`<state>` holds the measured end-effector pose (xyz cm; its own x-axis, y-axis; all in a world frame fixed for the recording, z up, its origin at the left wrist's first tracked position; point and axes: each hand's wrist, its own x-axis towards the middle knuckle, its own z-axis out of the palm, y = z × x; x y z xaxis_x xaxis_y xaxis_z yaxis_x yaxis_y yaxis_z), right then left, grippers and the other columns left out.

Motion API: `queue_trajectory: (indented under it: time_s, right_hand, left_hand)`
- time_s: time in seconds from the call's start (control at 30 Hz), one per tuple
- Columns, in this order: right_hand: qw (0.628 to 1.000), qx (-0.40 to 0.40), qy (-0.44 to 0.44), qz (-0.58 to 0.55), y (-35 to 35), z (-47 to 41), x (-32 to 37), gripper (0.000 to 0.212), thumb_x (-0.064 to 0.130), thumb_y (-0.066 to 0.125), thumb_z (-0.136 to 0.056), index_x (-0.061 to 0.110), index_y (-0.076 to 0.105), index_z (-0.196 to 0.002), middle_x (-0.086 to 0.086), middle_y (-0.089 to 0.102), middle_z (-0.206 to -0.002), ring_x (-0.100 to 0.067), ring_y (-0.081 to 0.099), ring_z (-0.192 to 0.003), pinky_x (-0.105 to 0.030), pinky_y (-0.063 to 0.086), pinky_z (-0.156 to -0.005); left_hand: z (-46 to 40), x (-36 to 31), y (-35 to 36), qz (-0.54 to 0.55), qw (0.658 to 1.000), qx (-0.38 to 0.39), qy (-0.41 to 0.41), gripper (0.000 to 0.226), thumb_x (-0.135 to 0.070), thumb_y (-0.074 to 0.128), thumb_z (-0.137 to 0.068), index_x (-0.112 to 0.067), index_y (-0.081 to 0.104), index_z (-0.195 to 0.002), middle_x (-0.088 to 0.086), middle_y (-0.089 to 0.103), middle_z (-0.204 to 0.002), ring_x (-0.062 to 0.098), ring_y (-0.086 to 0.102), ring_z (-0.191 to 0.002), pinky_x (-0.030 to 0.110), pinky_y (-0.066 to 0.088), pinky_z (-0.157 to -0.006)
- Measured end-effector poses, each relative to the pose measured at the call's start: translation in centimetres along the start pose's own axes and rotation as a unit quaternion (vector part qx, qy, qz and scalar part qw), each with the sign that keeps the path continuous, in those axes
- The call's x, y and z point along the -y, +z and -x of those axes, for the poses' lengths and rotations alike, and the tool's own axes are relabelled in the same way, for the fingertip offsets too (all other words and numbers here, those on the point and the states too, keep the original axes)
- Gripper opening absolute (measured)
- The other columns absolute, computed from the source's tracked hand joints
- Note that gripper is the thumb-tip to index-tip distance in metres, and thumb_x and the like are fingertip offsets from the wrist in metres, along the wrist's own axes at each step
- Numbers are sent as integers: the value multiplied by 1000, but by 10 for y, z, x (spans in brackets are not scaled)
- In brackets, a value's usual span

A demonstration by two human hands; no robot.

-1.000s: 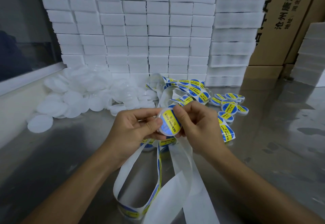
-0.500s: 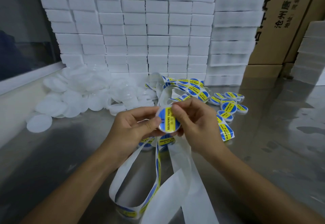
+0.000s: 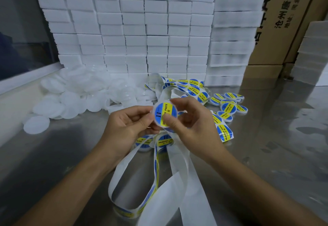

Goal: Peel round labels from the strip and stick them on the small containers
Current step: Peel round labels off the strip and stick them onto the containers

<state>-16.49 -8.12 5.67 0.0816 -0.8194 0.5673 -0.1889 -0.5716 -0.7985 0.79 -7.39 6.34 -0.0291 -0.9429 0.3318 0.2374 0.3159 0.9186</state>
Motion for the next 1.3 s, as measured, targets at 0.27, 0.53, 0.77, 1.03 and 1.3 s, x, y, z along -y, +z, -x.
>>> queue_trajectory:
  time_s: [0.27,0.53,0.77,1.03,1.3]
  right_hand:
    - [966,-34,-164,195,-12,-4,0,47,37,81,-75,10,71,-112,3,70,-97,-6,62,-86,-15,49,-75]
    - [918,-157,49,362,-94,-32,-58,24,36,76,-81,14,70,-89,-1,59,-95,-17,59,-91,-29,43,-75]
    - [868,-128,197,438,-113,-32,-98,28,41,61,-91,16,74,-91,-7,70,-93,-31,62,-88,-33,44,-73]
    - [948,-69,-7,311,-72,-24,-35,12,32,61,-93,21,67,-96,5,67,-63,-11,62,-60,-28,47,-60]
    - [946,123,69,293,-28,-10,-17,46,65,61,-81,41,48,-117,9,68,-71,-1,62,-70,-27,50,-69]
  left_hand:
    - [3,0,2,-57,998,-1,27,16,-28,71,-69,-23,80,-81,10,75,-77,21,72,-71,25,58,-68]
    - [-2,8,-5,-269,959,-85,29,13,-13,81,-75,-17,69,-78,1,67,-76,3,59,-64,10,48,-63]
    - [0,16,-6,-338,938,-29,-65,25,-32,83,-70,-25,65,-86,-8,65,-91,12,62,-77,15,49,-60]
    - [0,15,-8,-350,936,6,-28,15,-21,80,-74,-23,69,-65,-8,69,-72,16,65,-75,30,52,-73]
    - [-1,16,-11,-341,939,23,-28,13,-18,78,-77,-28,74,-70,-8,72,-74,14,66,-71,30,54,-72]
